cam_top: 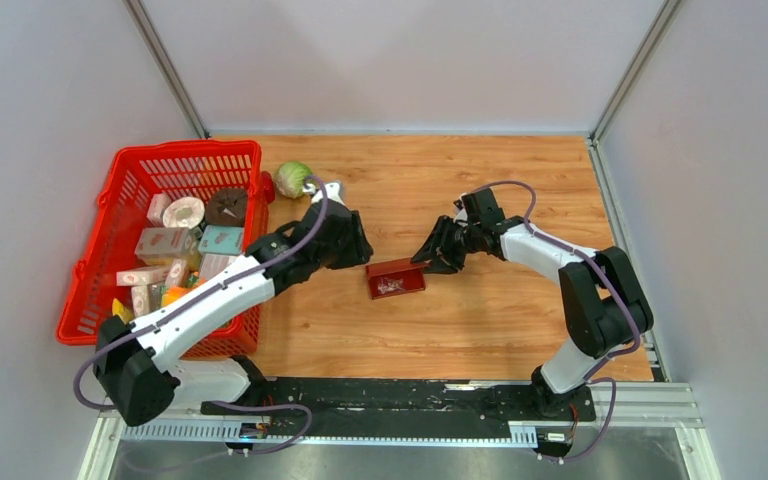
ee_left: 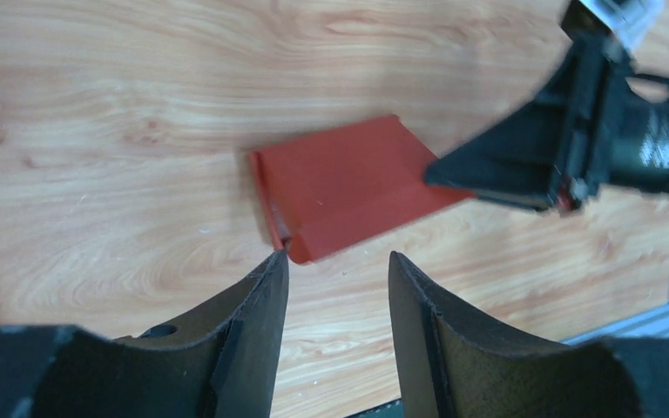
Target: Fold the paper box
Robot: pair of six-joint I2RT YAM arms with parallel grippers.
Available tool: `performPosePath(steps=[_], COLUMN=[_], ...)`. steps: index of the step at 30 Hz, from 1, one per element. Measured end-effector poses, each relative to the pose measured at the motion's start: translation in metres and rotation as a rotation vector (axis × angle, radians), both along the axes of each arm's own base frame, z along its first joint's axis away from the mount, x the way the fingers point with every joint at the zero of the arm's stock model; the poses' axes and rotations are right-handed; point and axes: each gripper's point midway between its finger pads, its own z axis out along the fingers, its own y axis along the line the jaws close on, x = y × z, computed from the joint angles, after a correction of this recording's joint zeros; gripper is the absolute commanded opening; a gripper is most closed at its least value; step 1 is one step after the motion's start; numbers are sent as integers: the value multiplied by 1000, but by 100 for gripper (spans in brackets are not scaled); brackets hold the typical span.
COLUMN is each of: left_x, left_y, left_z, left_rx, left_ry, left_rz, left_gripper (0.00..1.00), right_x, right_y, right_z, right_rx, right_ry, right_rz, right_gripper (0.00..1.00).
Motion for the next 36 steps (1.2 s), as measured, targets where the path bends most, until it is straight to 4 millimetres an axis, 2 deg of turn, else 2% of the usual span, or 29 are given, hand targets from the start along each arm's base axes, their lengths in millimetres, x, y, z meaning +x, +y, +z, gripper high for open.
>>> performPosePath(steps=[4,13,15,18,22,27,31,36], left_x=[12,0,-2,-2,0,3,4,7], left_y=[20,-11,-12,-13,-15,-17,-17,-15], left_z=[-21,-87,-94,-95,-95,-101,-105,-106], left_rx=[-69,-107,-107,-122,-135,-135,-125,-114], left_ry=[156,471,506,521,525,527,529,512], left_rz=[122,142,159,187,206,212,216,213], left_gripper=[49,46,46,45,38,34,34,33], right_x=[0,3,3,3,5,6,5,4], right_y=[0,1,1,1,1,0,-1,-8], right_z=[-1,0,0,0,0,-2,-4,-11], right_rx=[4,11,12,12,14,10,-1,-49], right_ry=[0,-13,-16,-16,-18,-14,-26,-67], right_rz=[1,0,0,0,-4,-8,7,44], right_gripper=[45,45,45,45,45,46,49,58])
